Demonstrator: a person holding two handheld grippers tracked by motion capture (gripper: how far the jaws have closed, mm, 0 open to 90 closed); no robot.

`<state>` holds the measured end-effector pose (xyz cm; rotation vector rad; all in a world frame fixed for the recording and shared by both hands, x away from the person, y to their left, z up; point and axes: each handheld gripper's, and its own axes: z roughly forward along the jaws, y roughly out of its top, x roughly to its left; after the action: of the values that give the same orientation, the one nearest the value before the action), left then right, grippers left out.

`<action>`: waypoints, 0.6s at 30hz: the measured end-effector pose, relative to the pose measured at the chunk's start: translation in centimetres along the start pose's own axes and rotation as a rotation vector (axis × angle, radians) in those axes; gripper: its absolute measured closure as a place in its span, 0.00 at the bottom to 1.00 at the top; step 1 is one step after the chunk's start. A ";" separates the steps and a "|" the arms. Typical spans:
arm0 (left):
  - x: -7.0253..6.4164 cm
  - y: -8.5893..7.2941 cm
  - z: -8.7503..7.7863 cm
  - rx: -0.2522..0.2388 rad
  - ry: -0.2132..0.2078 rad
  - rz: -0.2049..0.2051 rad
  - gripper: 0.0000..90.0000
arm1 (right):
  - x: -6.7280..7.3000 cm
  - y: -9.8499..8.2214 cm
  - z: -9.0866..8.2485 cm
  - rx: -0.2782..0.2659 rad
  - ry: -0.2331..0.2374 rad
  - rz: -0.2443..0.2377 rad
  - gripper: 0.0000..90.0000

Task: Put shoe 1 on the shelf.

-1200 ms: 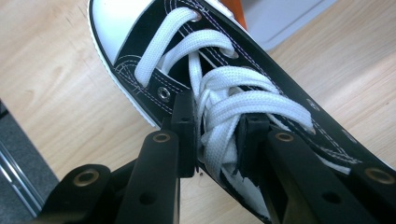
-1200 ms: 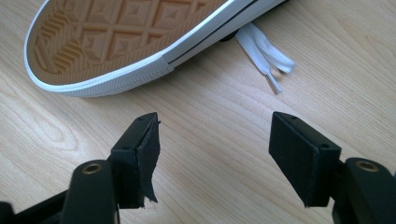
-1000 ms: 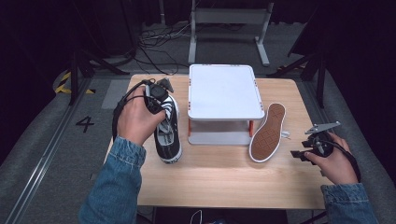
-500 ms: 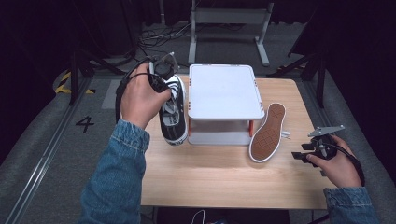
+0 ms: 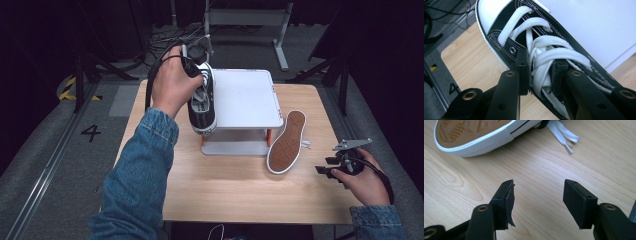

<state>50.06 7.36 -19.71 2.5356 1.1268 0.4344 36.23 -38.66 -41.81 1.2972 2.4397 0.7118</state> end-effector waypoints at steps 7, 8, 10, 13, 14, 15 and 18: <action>-0.5 3.3 1.6 -0.013 0.015 0.032 0.82 | 0.1 -0.5 -0.1 0.002 0.002 0.003 0.49; -0.6 4.1 2.3 -0.019 0.020 0.035 0.82 | 0.0 -0.7 -0.2 0.000 -0.002 0.006 0.49; -0.8 4.8 2.8 -0.017 0.025 0.037 0.82 | 0.0 -0.8 -0.3 -0.001 -0.003 0.009 0.49; -1.1 5.8 3.6 -0.011 0.026 0.042 0.83 | -0.2 -1.0 -0.5 -0.006 -0.005 0.015 0.49; -1.3 6.2 4.0 -0.009 0.025 0.042 0.83 | -0.2 -1.1 -0.5 -0.008 -0.004 0.016 0.49; -1.5 6.5 4.3 -0.005 0.025 0.047 0.83 | -0.3 -1.2 -0.5 -0.008 -0.005 0.016 0.49; -2.0 7.2 5.1 -0.003 0.021 0.050 0.83 | -0.4 -1.3 -0.6 -0.010 -0.003 0.020 0.49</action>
<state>55.56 0.39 -21.57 2.5670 1.0716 0.4755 35.24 -39.80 -42.01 1.3204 2.4211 0.7260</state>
